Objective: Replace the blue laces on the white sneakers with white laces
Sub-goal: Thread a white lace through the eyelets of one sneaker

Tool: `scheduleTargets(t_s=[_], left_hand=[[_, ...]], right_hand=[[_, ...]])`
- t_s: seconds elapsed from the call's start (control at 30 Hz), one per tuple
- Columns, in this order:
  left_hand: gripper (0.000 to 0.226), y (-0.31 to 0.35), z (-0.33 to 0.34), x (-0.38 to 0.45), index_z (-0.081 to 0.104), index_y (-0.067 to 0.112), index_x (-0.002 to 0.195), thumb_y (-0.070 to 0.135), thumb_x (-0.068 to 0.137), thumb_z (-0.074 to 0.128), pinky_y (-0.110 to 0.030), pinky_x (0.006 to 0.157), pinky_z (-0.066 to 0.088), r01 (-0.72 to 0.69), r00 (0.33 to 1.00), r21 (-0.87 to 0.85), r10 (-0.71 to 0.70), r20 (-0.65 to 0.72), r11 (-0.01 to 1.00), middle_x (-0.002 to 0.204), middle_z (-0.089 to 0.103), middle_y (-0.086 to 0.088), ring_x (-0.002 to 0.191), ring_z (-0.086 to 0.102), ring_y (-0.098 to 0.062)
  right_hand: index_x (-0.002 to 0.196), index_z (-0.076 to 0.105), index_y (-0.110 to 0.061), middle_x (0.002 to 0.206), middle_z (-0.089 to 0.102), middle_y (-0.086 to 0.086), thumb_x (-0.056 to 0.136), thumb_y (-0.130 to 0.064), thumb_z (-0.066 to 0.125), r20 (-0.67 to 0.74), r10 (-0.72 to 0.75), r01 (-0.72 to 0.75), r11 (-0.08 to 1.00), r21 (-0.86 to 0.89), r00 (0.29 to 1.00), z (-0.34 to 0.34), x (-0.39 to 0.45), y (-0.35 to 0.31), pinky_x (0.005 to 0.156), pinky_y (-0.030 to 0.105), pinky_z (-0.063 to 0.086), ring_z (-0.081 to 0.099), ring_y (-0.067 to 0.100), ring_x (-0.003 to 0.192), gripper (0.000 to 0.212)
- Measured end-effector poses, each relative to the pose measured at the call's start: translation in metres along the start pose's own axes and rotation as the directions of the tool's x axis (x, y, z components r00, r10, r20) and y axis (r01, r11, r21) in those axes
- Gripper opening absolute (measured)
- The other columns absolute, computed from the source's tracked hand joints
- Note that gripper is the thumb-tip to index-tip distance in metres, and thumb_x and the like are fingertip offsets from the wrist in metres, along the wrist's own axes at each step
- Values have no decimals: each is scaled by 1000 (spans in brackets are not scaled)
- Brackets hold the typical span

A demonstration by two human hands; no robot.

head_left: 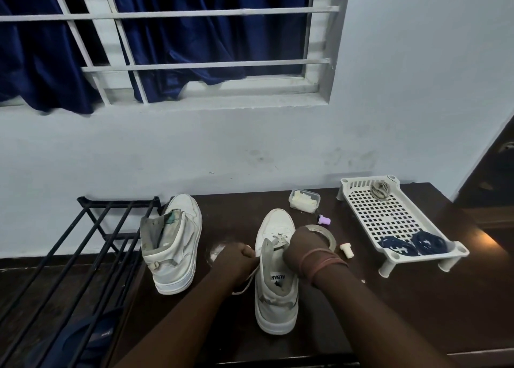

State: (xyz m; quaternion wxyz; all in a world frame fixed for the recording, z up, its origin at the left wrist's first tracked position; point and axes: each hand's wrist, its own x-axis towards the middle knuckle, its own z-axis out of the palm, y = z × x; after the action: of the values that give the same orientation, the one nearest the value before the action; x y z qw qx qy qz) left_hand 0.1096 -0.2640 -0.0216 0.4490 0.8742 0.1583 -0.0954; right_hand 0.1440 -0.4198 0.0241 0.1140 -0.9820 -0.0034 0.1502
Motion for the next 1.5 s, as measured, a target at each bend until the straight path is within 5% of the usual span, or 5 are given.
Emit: scheduleTargets(t_s=[0.23,0.53,1.13,1.3,1.5], left_hand=[[29,24,-2,-12,65,14,83,35,87,45,-37,92,44,-19,994,586,78,-75,810,87,70,0,91,66,-22],[14,38,-49,1,64,10,106,13,96,54,-27,63,49,-52,993,-270,20,-119,961,68,66,3,53,58,-11],[10,34,-84,7,52,-2,96,-4,101,43,-46,103,50,48,981,-957,-166,98,-285,141,52,-22,127,57,-37],[14,38,-72,11,52,-5,113,0,103,44,-51,109,44,120,962,-992,-241,125,-35,149,46,-22,130,54,-38],[34,60,-32,-8,68,30,126,18,95,66,-7,82,45,-320,945,-155,303,-126,935,125,68,11,100,64,-1]], right_hand=[[126,45,1,125,59,13,97,-17,47,5,-61,61,998,-1,998,-7,-5,0,85,28,42,59,25,115,34],[86,56,-20,96,64,5,92,-29,58,-73,-246,255,951,173,967,-39,-25,-3,68,27,43,62,23,95,11],[75,59,-14,62,50,6,99,-33,51,-4,-163,25,125,992,987,-58,4,15,59,32,40,46,19,50,32],[87,65,-15,74,60,2,92,-34,58,-159,-43,130,797,590,986,-54,11,34,65,30,46,57,18,65,21],[81,67,-12,77,63,-1,93,-18,51,-273,-209,332,758,562,939,-23,-9,-16,67,24,39,59,18,80,21]])
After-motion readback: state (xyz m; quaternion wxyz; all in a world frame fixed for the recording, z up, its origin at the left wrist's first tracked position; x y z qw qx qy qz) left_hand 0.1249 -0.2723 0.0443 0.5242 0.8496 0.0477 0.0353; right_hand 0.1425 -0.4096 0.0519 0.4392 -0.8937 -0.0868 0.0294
